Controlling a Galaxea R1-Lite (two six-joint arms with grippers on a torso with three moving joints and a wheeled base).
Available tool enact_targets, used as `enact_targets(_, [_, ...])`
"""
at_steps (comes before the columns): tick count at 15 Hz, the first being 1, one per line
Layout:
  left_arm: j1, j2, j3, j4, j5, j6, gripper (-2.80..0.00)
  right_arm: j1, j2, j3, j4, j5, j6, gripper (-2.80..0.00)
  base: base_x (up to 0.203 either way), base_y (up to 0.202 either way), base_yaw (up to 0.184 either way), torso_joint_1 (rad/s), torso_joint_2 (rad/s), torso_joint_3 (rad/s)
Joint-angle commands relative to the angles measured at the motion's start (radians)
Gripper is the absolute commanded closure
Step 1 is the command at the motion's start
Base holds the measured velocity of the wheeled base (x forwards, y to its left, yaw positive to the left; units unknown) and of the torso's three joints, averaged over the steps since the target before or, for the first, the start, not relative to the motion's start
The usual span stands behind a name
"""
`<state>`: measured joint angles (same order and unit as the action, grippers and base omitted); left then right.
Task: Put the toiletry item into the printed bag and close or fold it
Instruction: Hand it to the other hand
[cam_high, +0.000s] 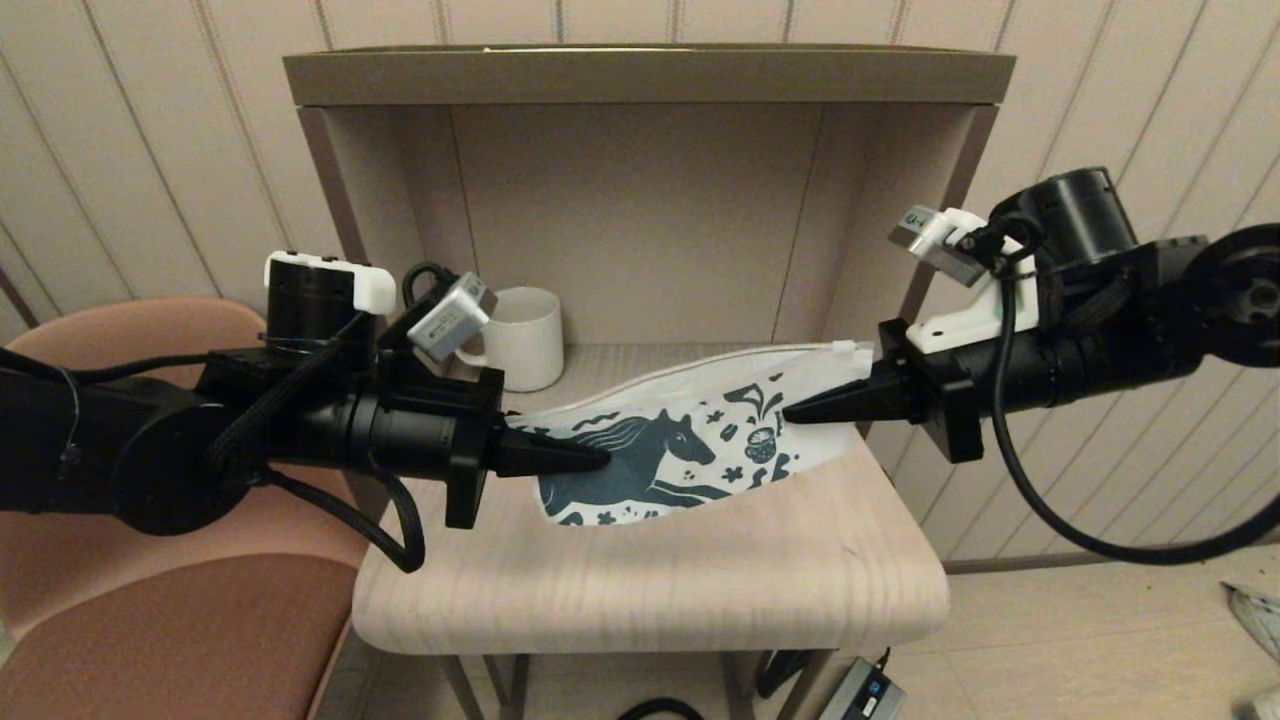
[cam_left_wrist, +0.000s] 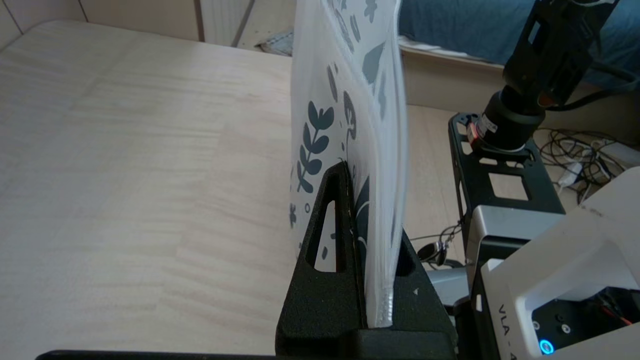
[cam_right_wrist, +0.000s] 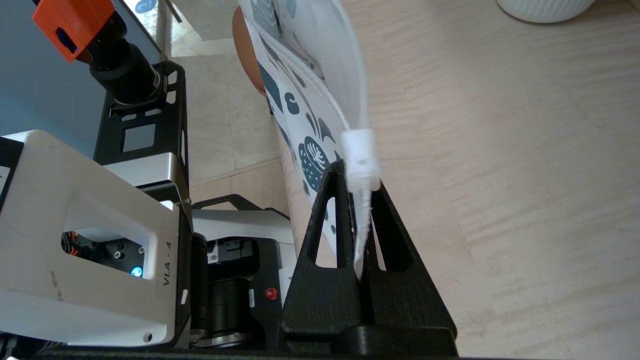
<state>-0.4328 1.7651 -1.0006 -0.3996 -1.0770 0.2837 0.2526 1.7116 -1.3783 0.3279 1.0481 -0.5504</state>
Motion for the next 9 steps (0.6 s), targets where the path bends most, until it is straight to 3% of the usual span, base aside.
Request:
enact_targets(1, [0.0, 0.002, 0.002, -0.002, -0.006, 0.002, 0.0, 0.001, 0.008, 0.001, 0.001, 0.006, -0.003, 0.0, 0.0, 0.0, 0.0, 0.0, 0.0, 0.0])
enact_targets(9, [0.0, 0.005, 0.004, -0.004, -0.006, 0.005, 0.0, -0.007, 0.003, 0.005, 0.0, 0.004, -0.002, 0.0, 0.0, 0.0, 0.0, 0.0, 0.0, 0.0])
